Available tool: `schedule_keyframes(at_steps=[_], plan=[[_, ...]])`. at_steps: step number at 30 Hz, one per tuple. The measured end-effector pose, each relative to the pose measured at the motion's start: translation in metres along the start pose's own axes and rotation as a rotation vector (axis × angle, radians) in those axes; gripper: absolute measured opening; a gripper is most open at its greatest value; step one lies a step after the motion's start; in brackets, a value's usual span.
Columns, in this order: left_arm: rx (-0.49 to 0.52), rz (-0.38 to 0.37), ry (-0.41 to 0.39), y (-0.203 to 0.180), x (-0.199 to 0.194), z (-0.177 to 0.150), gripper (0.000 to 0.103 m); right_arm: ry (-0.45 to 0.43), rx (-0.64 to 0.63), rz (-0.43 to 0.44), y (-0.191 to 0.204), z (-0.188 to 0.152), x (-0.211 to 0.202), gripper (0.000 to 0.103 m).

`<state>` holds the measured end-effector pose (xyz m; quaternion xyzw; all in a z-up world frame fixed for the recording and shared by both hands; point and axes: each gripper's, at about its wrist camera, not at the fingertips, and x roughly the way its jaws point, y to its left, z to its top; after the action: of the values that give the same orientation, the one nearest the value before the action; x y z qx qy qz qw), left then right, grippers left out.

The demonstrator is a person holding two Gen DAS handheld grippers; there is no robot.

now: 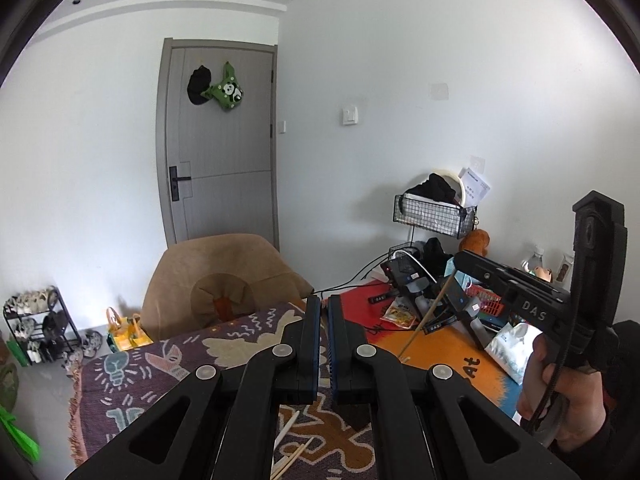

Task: Organize utensils
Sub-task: 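Lift both chopsticks over the black holder and release them inside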

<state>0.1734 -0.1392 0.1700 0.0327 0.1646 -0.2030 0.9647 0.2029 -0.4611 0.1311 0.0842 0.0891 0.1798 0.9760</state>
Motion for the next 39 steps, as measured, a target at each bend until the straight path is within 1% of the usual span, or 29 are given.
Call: schedule_keyframes(at_steps=[2, 4, 9, 10, 11, 12, 13, 14, 18, 20, 21, 23, 25, 30, 36, 39], plan=[[-0.001, 0.003, -0.003, 0.001, 0.0, 0.001, 0.003, -0.005, -0.03, -0.024, 0.004, -0.002, 0.005, 0.006], [-0.003, 0.002, -0.004, 0.002, 0.001, 0.003, 0.003, 0.001, -0.035, -0.027, 0.005, -0.008, 0.014, 0.006], [0.009, 0.013, -0.018, 0.002, 0.002, 0.012, 0.003, 0.059, -0.009, -0.034, 0.001, -0.031, 0.036, 0.006], [0.014, 0.019, -0.022, 0.002, 0.003, 0.014, 0.003, 0.083, 0.001, -0.032, 0.0, -0.037, 0.041, 0.01], [0.018, 0.023, -0.024, 0.002, 0.003, 0.016, 0.003, 0.101, 0.012, -0.034, -0.002, -0.042, 0.043, 0.022], [0.02, 0.025, -0.024, 0.001, 0.004, 0.017, 0.003, 0.106, 0.026, -0.036, -0.005, -0.047, 0.043, 0.031], [0.025, 0.029, -0.027, 0.0, 0.004, 0.02, 0.003, 0.102, 0.038, -0.036, -0.007, -0.05, 0.041, 0.047], [0.028, 0.031, -0.029, 0.0, 0.005, 0.022, 0.003, 0.097, 0.053, -0.033, -0.009, -0.053, 0.038, 0.058], [0.047, 0.03, -0.046, -0.007, 0.007, 0.03, 0.003, 0.103, 0.126, -0.021, -0.022, -0.062, 0.023, 0.065], [0.052, 0.027, -0.05, -0.01, 0.009, 0.034, 0.003, 0.116, 0.159, -0.016, -0.029, -0.07, 0.014, 0.076], [0.056, 0.026, -0.053, -0.012, 0.009, 0.035, 0.003, 0.116, 0.17, -0.016, -0.031, -0.073, 0.01, 0.079], [0.068, 0.023, -0.059, -0.017, 0.011, 0.04, 0.003, 0.117, 0.182, -0.015, -0.036, -0.08, -0.001, 0.088], [0.076, 0.02, -0.065, -0.021, 0.012, 0.044, 0.003, 0.128, 0.195, -0.009, -0.042, -0.086, -0.01, 0.09], [0.096, 0.002, -0.073, -0.034, 0.016, 0.053, 0.003, 0.166, 0.215, -0.007, -0.061, -0.098, -0.023, 0.091], [0.126, -0.014, -0.03, -0.054, 0.045, 0.05, 0.003, 0.211, 0.24, -0.004, -0.079, -0.116, -0.027, 0.091], [0.167, 0.014, -0.007, -0.062, 0.062, 0.043, 0.003, 0.229, 0.266, -0.007, -0.088, -0.123, -0.024, 0.091]])
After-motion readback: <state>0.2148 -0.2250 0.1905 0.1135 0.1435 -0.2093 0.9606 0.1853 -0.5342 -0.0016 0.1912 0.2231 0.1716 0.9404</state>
